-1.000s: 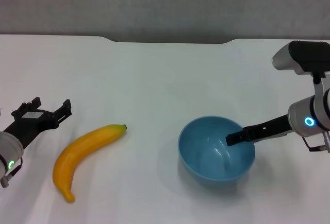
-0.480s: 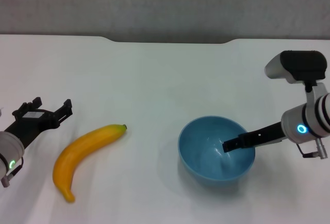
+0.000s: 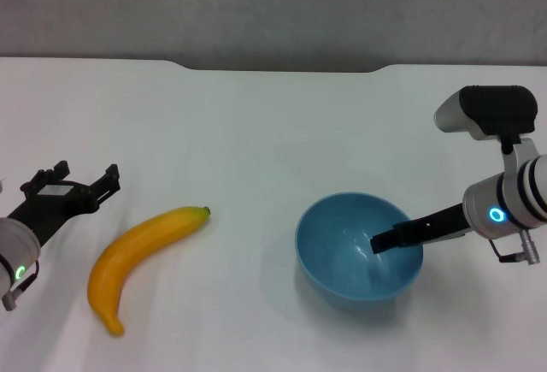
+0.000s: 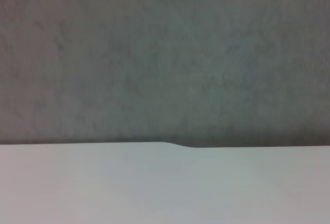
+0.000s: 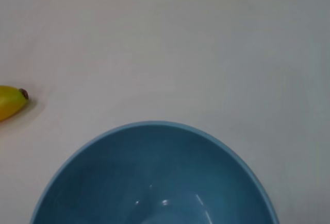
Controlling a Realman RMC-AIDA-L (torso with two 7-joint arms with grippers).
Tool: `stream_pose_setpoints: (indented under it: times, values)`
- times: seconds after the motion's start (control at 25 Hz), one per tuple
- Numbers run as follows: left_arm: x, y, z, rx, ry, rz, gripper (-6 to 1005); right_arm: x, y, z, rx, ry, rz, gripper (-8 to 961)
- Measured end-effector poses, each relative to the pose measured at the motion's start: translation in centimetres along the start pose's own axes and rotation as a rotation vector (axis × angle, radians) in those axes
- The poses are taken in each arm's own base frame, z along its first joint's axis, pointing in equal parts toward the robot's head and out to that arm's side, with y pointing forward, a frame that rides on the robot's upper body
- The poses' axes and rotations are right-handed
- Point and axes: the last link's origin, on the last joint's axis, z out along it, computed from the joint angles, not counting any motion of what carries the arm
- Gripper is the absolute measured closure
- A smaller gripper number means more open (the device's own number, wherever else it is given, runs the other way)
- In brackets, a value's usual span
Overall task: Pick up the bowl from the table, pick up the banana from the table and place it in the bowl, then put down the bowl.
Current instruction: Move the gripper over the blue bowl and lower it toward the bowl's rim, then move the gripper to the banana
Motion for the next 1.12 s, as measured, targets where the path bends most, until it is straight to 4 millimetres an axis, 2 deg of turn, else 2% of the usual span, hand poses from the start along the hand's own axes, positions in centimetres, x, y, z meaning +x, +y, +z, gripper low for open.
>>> stream_pose_setpoints:
  times: [0.44,0.84,1.12]
  values:
    - [-0.14,-0.11,-0.13,0.005,-0.002,-0.002,118,-0.01,-0.21,-0.01,0.011,-0.002,-0.014,548]
    - [-0.3,-0.4,-0.37,0.016,-0.002,-0.009,118,0.17,-0.44,0.0,0.019,-0.005,-0.052,789]
    - [-0.66,-0.63,-0.74,0.021,-0.007,-0.017,118,-0.04,-0.28,-0.09,0.017,-0.016,-0.06,910]
